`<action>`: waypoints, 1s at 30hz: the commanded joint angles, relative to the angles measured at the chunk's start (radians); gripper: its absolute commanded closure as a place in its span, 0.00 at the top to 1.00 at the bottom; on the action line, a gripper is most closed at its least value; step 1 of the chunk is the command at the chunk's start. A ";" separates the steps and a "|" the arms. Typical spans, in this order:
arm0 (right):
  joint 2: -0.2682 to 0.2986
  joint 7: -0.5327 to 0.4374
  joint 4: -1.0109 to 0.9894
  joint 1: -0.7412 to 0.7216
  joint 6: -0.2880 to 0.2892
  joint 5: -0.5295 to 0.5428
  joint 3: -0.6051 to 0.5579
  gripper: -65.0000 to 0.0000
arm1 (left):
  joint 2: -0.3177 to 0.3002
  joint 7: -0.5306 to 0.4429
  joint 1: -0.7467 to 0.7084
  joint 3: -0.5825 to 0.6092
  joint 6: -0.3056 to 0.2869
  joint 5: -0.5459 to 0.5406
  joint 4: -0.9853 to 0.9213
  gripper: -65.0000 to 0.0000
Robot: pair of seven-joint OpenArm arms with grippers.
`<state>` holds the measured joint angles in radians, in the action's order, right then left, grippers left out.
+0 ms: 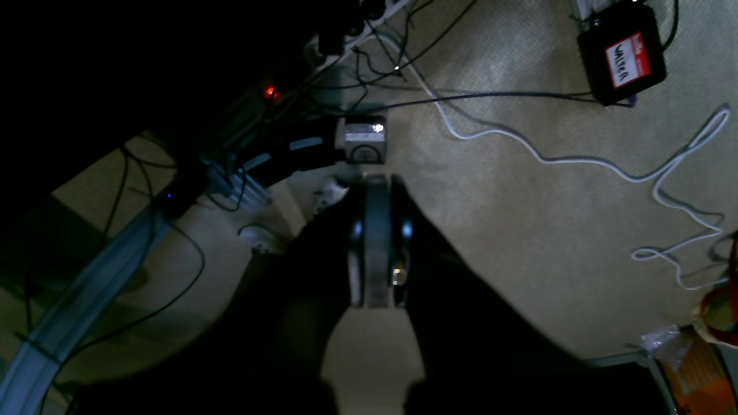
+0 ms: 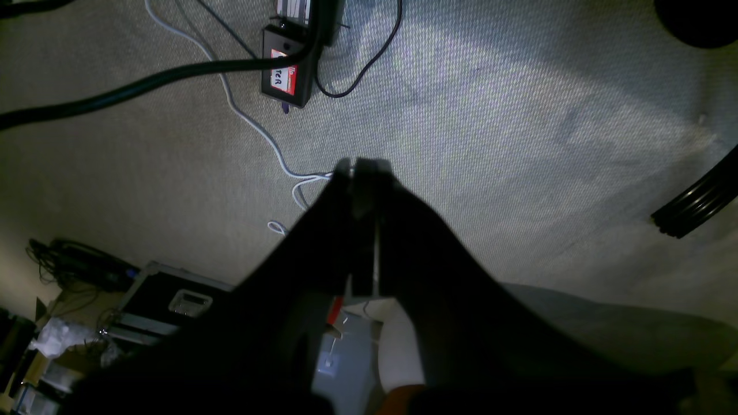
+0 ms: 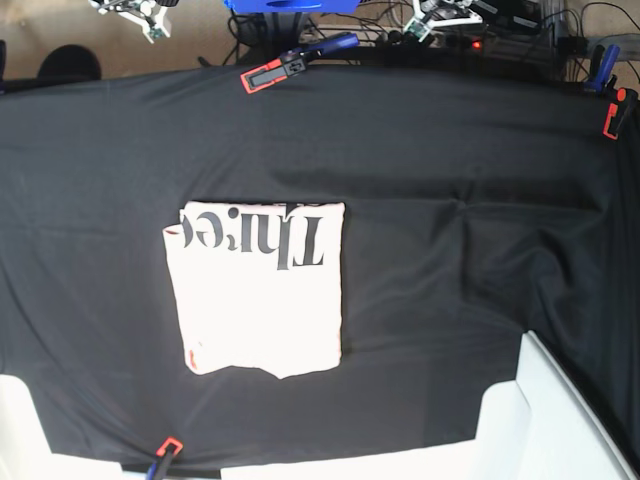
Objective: Fold the T-shirt properly
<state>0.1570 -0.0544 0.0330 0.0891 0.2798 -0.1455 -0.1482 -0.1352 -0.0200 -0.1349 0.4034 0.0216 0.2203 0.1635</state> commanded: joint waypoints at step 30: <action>0.008 -0.003 0.003 -0.015 0.006 0.001 -0.004 0.00 | 0.035 0.009 0.024 -0.002 0.004 -0.002 -0.005 0.02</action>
<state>0.1566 -0.0586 0.0364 0.0681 0.2798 -0.1452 -0.1513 -0.0948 -0.0128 -0.1013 0.4034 0.0254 0.2203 0.1612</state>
